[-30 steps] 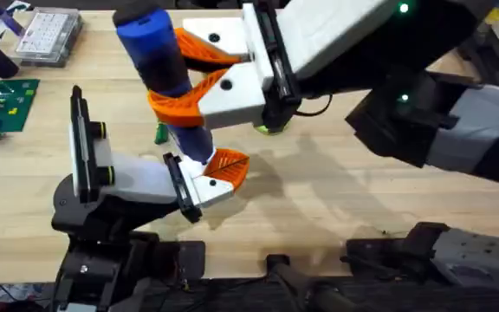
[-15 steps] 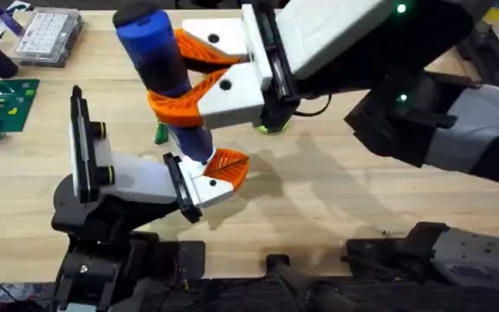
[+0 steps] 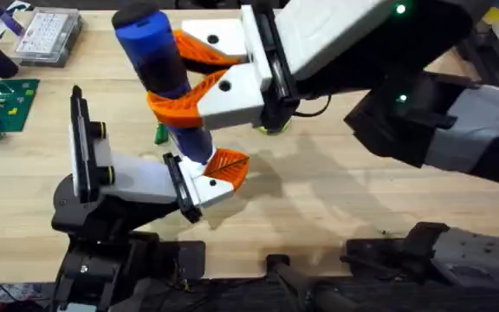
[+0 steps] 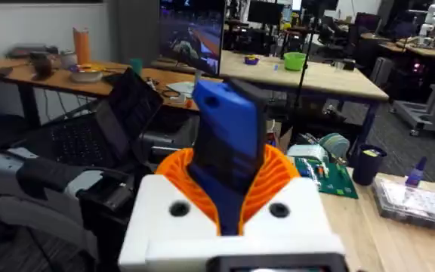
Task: Pick up the gripper from the table and insert it into the empty holder that is missing its gripper. Then pick up a screw, insert it into the mounting hole, and use the screwdriver to tighten it. Finally, clean up the table by picking up the vegetable and placing it into the bucket.
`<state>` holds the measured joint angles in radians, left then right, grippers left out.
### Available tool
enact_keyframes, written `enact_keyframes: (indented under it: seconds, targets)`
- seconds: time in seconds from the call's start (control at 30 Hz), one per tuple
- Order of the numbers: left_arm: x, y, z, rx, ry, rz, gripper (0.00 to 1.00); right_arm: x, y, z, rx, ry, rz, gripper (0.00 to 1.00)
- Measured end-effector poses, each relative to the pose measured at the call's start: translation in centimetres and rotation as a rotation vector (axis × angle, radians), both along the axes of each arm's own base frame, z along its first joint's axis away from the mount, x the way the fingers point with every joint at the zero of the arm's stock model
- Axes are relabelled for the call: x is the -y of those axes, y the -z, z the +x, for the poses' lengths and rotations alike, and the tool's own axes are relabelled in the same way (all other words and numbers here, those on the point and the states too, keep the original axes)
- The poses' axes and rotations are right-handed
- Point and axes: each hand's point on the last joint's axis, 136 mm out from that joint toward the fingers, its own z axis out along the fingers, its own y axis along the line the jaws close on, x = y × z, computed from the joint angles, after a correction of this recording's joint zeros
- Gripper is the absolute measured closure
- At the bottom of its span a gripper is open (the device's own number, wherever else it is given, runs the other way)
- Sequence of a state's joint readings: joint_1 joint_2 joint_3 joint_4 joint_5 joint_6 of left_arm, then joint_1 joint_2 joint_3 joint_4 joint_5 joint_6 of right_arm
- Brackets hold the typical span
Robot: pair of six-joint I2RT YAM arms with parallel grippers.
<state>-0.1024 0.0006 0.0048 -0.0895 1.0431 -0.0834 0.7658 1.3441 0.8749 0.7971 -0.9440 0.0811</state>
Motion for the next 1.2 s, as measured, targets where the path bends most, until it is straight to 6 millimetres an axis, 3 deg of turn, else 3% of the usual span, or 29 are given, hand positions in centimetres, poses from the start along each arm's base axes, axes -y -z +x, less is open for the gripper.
enact_keyframes:
  seconds: [1.2]
  targets:
    - [0.0,0.01,0.0,0.0,0.0,0.0,0.985,-0.36,-0.21,-0.32,0.0,-0.015,0.011,0.907]
